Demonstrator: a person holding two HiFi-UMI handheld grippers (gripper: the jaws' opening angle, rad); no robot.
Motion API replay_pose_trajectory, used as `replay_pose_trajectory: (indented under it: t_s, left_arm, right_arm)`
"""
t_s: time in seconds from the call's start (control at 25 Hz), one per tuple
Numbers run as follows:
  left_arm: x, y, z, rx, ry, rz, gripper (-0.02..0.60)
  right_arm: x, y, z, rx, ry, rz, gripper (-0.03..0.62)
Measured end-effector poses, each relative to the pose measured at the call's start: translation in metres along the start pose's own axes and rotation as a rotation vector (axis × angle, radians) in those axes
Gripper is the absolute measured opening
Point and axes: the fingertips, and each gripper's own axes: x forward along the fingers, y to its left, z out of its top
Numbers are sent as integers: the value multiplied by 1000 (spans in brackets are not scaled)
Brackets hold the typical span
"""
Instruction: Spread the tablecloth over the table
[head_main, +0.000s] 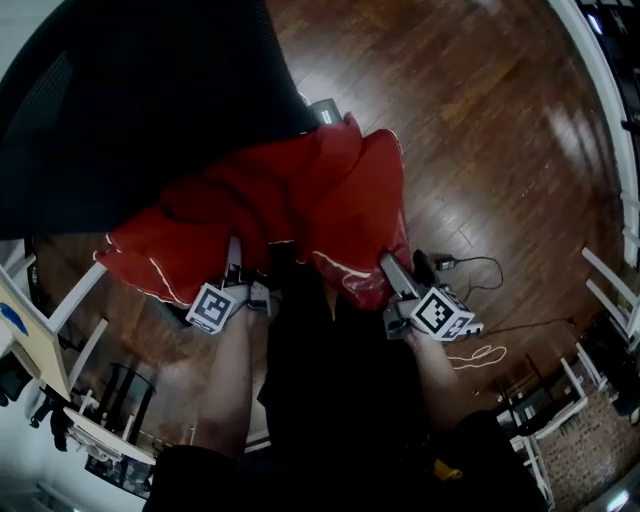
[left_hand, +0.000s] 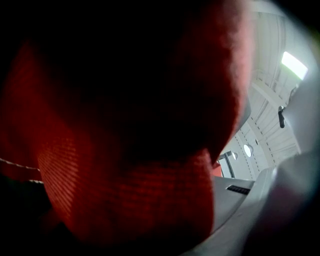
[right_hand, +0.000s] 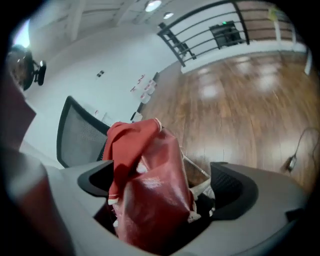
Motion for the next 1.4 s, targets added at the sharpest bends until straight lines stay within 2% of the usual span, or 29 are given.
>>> replay_pose_trajectory:
  t_s: [0.16, 0.32, 0.48, 0.6, 0.76, 0.8, 0.84, 0.92, 1.04, 1.12, 1.2, 1.28, 1.4]
  left_arm:
    - [10, -24, -35, 78, 101, -4, 15]
    - [17, -32, -69, 171, 190, 34, 16]
    - [29, -46, -64, 155, 150, 16, 15]
    - [36, -57, -56, 208, 148, 9, 15]
    - [35, -72, -46, 200, 120, -21, 14]
    - [33, -74, -44, 193, 110, -29, 15]
    - [30, -75, -43, 191, 100, -37, 14]
    - [23, -77, -42, 181, 74, -57, 14]
    - [10, -80, -34, 123, 7, -68, 14]
    - [0, -89, -24, 103, -36, -85, 14]
    - [-7, -98, -17, 111, -56, -95, 12]
    - [-15, -106, -14, 147, -59, -89, 12]
    - [-24, -126, -30, 204, -94, -129, 11]
  right_arm:
    - [4, -16, -17, 270, 14, 139, 612]
    - [31, -2, -10, 395, 37, 350, 612]
    - [54, 23, 1, 358, 86, 443, 612]
    - [65, 37, 3, 311, 155, 503, 612]
    - [70, 40, -1, 264, 228, 509, 601]
    - [68, 41, 2, 250, 213, 515, 557]
    - [65, 44, 9, 239, 186, 533, 472]
    - [60, 55, 26, 194, 132, 573, 252]
    - [56, 71, 41, -13, 130, 531, 99]
    - [50, 82, 51, -164, 113, 478, 70]
    - [39, 100, 64, -246, 58, 483, 39]
    - [26, 126, 74, -274, 29, 550, 30]
    - [11, 155, 75, -365, 77, 656, 26]
